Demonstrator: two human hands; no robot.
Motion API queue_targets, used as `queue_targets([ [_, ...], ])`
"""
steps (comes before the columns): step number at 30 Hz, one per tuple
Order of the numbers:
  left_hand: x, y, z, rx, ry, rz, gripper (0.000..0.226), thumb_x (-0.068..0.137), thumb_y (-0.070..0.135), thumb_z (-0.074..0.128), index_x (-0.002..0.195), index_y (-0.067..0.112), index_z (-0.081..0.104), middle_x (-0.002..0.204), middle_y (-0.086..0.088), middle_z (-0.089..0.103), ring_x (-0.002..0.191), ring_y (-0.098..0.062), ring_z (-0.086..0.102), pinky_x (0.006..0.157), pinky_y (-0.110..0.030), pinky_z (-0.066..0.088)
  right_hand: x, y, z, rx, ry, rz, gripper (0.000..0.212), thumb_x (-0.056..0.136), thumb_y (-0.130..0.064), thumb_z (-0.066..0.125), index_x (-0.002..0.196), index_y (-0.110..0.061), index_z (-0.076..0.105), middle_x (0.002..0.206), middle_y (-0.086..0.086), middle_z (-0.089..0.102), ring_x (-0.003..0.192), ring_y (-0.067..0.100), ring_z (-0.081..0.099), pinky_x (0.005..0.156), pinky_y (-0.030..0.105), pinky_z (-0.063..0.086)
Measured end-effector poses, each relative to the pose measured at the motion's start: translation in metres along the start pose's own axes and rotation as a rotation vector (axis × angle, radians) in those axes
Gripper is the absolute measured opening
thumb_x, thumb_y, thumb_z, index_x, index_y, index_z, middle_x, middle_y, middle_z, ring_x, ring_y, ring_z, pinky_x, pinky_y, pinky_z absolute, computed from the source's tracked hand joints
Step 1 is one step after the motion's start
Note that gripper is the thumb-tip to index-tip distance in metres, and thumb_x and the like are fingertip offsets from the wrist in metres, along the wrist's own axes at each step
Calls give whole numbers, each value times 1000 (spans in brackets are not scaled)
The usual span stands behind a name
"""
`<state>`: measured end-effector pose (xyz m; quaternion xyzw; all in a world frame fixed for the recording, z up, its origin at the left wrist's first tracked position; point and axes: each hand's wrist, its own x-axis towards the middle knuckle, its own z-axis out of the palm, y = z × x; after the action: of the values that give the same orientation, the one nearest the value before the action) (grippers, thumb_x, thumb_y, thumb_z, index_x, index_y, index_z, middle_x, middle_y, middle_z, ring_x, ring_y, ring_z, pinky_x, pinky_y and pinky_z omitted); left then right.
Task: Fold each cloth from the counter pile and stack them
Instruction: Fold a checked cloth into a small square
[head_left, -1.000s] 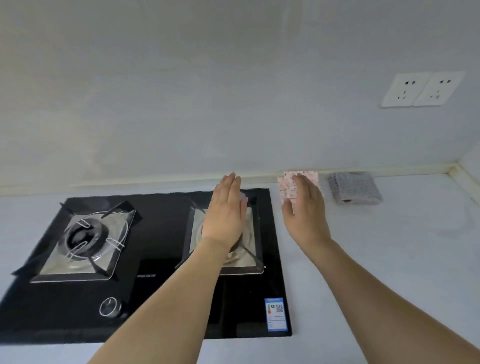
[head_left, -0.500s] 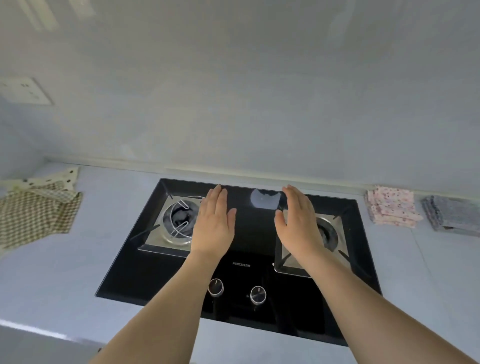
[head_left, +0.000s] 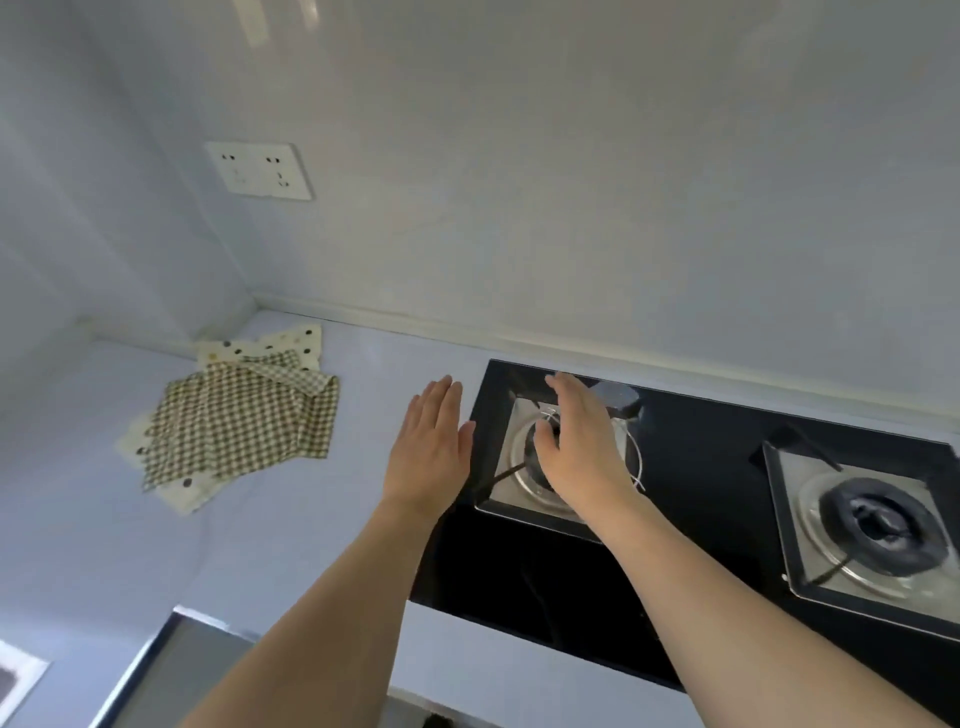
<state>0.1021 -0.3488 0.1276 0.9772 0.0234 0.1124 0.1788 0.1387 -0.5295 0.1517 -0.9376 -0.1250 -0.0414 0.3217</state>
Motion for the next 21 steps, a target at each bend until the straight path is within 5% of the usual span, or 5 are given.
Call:
queue_targets([
  [8,-9,-120,-44,34,12,-157,48,101,23,44,146,5,38,153,-10,37,143,-26,29,119,-39,24,41,-95,83,62,-151,-199,48,93,-14,49,140,-10,40,146,5,41,136,19,35,111,23,20],
  [13,-11,-214,-72,65,-13,-232,39,97,17,47,135,8,50,138,-4,50,127,-24,46,101,-39,44,59,-148,144,69,-261,-256,44,96,-16,47,139,-12,42,144,1,42,133,16,37,109,22,23],
  [17,2,-277,-72,14,-190,-281,32,98,15,42,127,13,55,124,-1,56,111,-23,54,84,-33,46,73,-175,211,-26,-426,-236,45,94,-21,50,138,-12,43,142,1,44,128,18,42,109,27,31],
  [21,21,-335,-36,-79,-327,-158,29,97,20,47,123,19,60,123,6,59,107,-16,59,85,-34,50,84,-175,289,-102,-518,-201,53,89,-29,56,137,-13,43,138,3,46,124,22,45,106,32,35],
])
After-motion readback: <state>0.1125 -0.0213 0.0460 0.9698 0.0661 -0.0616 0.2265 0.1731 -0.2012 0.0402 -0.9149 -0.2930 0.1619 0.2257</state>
